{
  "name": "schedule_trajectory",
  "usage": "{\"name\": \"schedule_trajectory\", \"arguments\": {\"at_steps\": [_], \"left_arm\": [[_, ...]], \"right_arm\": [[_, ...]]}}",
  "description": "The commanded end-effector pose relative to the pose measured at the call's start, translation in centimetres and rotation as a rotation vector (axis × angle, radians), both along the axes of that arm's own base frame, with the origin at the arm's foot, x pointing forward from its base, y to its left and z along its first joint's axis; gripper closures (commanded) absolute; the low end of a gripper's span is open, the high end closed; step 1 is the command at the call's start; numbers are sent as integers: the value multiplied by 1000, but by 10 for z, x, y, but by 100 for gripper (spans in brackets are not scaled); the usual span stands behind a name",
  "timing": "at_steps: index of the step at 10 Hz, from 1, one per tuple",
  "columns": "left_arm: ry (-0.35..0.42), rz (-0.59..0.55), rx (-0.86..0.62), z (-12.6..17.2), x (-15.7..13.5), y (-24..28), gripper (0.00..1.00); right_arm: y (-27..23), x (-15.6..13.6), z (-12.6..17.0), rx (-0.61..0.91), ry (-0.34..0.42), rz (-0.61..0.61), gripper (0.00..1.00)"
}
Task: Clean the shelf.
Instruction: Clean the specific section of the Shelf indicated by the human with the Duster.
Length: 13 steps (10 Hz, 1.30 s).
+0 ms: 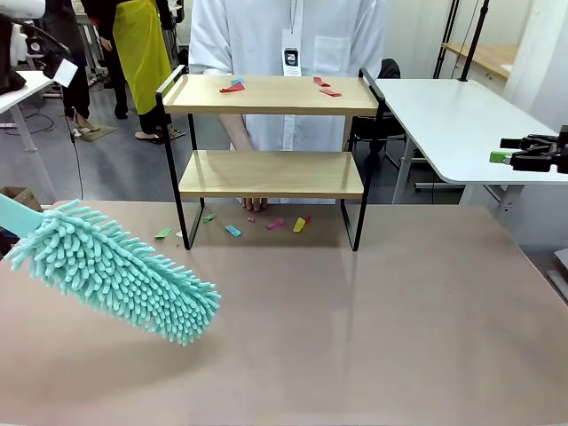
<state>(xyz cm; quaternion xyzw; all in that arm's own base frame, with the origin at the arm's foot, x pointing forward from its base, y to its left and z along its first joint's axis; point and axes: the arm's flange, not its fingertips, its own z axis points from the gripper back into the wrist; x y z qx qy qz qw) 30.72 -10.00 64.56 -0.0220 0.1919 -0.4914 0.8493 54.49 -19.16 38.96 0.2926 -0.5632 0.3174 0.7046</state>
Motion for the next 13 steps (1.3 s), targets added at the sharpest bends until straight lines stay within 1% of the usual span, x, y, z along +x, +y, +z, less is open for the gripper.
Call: {"name": "schedule_trajectory", "arguments": {"at_steps": [1, 13], "left_arm": [[1, 5, -27, -2, -3, 2, 87], [1, 5, -27, -2, -3, 2, 87]], "right_arm": [[2, 0, 3, 0, -6, 3, 0], [2, 0, 3, 0, -6, 3, 0]]}}
